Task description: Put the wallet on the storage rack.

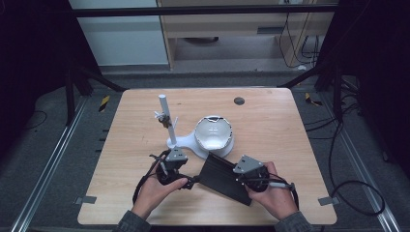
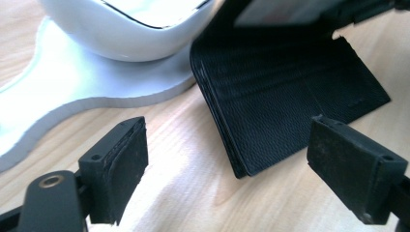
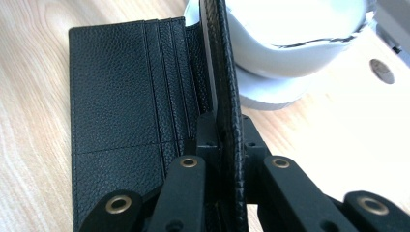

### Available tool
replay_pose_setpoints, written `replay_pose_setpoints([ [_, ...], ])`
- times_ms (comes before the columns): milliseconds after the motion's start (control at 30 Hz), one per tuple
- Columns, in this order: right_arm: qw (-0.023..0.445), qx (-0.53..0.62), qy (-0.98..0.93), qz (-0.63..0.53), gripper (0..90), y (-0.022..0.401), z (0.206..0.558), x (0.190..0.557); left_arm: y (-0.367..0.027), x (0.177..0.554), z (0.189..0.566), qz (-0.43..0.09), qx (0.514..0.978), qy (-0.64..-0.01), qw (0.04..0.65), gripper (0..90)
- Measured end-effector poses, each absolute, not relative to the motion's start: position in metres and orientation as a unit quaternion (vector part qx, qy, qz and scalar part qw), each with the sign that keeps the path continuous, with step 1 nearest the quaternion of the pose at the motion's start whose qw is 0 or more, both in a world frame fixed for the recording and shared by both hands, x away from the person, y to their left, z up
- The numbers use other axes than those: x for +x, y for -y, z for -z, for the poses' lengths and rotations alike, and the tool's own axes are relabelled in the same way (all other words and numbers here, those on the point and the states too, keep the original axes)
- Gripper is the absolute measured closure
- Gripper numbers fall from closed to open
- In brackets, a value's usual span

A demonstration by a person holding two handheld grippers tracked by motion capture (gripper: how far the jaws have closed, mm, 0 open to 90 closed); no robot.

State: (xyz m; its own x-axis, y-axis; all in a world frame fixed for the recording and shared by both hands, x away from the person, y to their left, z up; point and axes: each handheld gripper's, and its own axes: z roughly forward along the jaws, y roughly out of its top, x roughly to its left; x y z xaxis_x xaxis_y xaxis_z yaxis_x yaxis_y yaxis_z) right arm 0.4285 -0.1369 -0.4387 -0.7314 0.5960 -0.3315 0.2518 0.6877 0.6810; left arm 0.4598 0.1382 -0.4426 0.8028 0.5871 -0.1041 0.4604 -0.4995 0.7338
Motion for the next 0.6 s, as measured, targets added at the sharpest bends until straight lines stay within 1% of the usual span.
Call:
replay_pose_setpoints([
  [67,0.275,0.243,-0.869,-0.331,83.9,0.145,0.434,0.426,-0.135,0.46,0.441,-0.078,0.867,-0.296,0.392,12.4],
  [100,0.274,0.245,-0.867,-0.336,83.9,0.148,0.433,0.426,-0.132,0.461,0.44,-0.069,0.871,-0.289,0.391,11.5],
  [267,0.277,0.252,-0.855,-0.359,83.9,0.159,0.427,0.424,-0.123,0.464,0.437,-0.069,0.882,-0.27,0.38,9.8],
  [433,0.28,0.253,-0.847,-0.374,83.9,0.166,0.423,0.423,-0.12,0.465,0.434,-0.07,0.881,-0.269,0.384,8.5],
  [600,0.285,0.25,-0.839,-0.39,83.9,0.171,0.418,0.421,-0.12,0.467,0.427,-0.062,0.874,-0.266,0.402,8.5],
])
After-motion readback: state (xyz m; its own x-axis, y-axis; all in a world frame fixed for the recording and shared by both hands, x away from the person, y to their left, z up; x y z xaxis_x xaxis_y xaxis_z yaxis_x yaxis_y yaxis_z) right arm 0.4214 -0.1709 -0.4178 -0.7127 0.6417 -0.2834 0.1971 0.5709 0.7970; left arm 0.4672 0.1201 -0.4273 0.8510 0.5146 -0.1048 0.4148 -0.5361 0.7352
